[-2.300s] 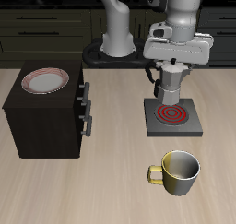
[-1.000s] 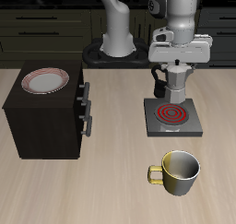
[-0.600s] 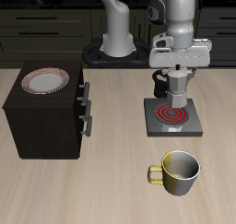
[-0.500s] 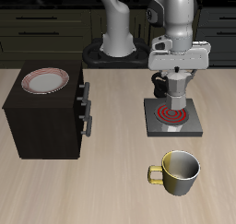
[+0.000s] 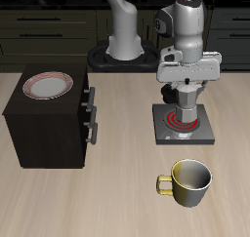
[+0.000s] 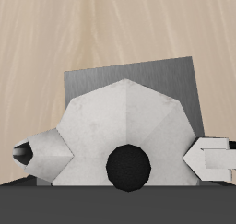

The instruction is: Place moka pot on the flat stove and turn off the stove

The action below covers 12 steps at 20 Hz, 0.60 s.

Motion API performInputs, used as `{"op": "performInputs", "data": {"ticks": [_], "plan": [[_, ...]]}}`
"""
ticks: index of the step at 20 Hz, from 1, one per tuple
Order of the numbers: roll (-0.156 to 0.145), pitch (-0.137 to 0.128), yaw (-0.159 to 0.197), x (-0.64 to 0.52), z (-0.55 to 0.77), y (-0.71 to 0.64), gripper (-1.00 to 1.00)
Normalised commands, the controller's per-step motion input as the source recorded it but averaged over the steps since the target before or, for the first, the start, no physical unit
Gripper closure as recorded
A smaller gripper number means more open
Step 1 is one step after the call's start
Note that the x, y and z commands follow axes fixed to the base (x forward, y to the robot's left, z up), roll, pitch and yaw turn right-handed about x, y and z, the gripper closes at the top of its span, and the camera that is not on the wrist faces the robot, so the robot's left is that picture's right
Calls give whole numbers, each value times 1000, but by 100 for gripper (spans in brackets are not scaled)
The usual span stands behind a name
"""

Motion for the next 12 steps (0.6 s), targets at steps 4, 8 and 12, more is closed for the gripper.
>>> {"op": "performInputs", "data": {"ticks": [4,8,12], "plan": [[15,-23,22,16,-47,-9,100],[3,-18,29,61,-112,-72,100],[-10,38,-10,79,-257,-127,100]]}}
